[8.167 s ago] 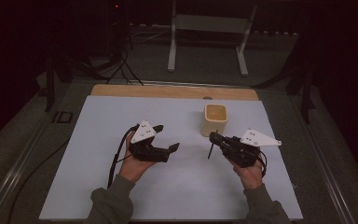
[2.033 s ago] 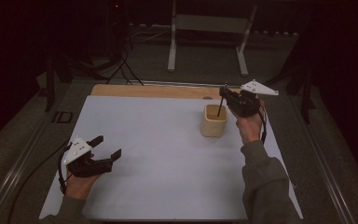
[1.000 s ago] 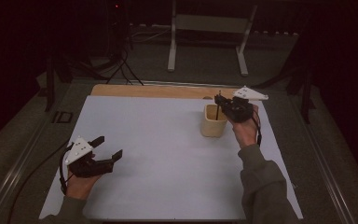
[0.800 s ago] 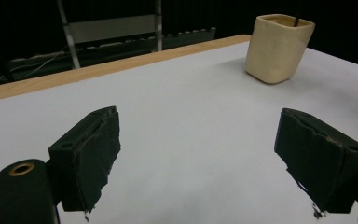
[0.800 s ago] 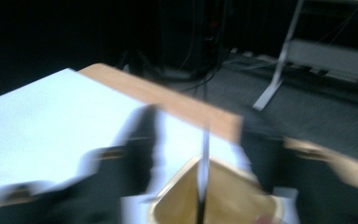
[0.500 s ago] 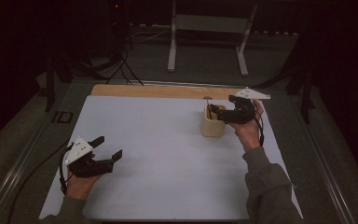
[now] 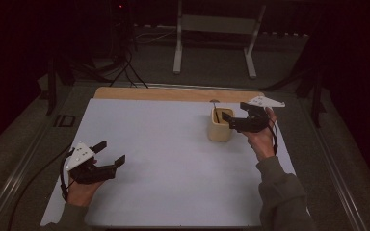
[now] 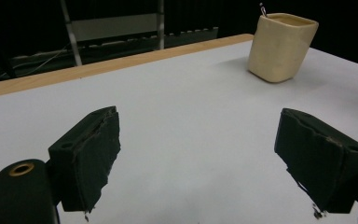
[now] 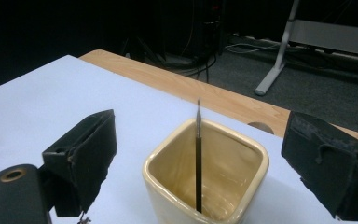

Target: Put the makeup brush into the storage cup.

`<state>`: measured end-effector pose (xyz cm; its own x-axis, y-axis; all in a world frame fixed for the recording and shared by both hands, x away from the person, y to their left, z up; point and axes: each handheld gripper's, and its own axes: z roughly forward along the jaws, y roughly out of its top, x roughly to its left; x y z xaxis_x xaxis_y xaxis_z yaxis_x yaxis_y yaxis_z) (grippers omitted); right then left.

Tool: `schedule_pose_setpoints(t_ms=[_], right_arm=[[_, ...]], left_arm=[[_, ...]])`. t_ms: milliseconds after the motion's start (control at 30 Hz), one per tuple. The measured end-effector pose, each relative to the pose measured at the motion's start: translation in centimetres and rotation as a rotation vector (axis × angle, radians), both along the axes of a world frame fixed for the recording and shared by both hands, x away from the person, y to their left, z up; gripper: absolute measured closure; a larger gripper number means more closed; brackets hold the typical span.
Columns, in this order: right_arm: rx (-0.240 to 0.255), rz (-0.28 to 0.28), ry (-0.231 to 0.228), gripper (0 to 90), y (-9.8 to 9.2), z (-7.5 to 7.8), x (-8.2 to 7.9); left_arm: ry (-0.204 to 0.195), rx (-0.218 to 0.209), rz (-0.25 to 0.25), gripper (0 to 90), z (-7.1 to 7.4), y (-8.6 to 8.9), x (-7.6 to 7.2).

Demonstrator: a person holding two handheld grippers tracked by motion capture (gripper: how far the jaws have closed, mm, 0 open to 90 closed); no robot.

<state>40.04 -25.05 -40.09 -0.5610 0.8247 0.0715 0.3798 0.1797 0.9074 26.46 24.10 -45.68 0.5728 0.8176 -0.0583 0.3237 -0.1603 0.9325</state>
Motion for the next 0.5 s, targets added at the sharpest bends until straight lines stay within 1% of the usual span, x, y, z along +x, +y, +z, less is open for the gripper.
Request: schedule_pose_setpoints(t_ms=[167, 267, 500], right_arm=[[0.0, 0.011, -0.012, 10.2, -0.1, -0.1, -0.5], [0.0, 0.028, -0.027, 10.2, -0.1, 0.0, -0.9], [0.005, 0.048, -0.041, 10.2, 0.1, 0.0, -1.7]], left_arm=[[0.0, -0.001, 0.003, 15.1, 0.0, 0.1, 0.0], [0.002, -0.003, 0.003, 15.1, 0.0, 0.2, 0.0], [0.003, -0.004, 0.001, 15.1, 0.0, 0.2, 0.0]])
